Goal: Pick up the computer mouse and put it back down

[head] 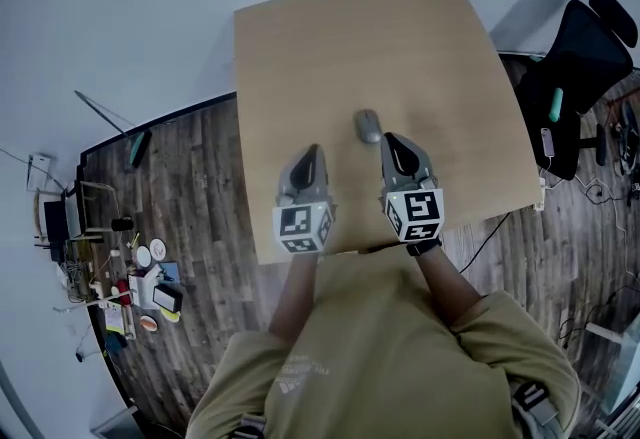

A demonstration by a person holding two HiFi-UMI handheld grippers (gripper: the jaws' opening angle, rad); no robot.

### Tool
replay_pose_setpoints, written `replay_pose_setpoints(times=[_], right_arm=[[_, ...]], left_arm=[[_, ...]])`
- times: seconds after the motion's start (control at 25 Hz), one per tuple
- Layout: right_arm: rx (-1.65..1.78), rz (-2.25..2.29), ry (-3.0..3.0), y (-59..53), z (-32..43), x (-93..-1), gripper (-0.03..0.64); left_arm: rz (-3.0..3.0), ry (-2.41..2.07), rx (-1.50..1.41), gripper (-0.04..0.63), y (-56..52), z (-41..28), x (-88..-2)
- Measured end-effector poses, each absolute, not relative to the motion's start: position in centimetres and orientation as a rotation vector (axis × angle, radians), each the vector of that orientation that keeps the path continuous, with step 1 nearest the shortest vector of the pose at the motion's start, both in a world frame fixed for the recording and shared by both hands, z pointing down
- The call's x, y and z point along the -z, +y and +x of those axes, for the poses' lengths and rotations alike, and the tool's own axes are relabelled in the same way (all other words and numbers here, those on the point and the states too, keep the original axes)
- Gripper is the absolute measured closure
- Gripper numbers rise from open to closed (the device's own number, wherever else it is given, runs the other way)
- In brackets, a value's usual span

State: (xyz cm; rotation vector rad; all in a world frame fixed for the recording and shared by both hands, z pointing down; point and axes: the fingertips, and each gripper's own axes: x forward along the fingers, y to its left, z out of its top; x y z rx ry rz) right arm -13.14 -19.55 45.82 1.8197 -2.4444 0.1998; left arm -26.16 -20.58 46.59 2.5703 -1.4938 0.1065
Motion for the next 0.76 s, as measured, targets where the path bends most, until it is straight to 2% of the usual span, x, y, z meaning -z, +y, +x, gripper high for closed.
replay_pose_setpoints(times=[0.36, 0.76], right_arm=[[-0.186, 1.868, -2.426, -15.6, -12.9, -45.8, 0.609], [-0.194, 1.818, -2.335, -9.9, -12.7, -49.1, 0.609]], left_arm=[[2.608, -1.461, -0.054, 0.594, -16.6, -25.8, -46.1], [2.539, -1.388, -0.005, 0.594, -12.0, -25.6, -49.7]])
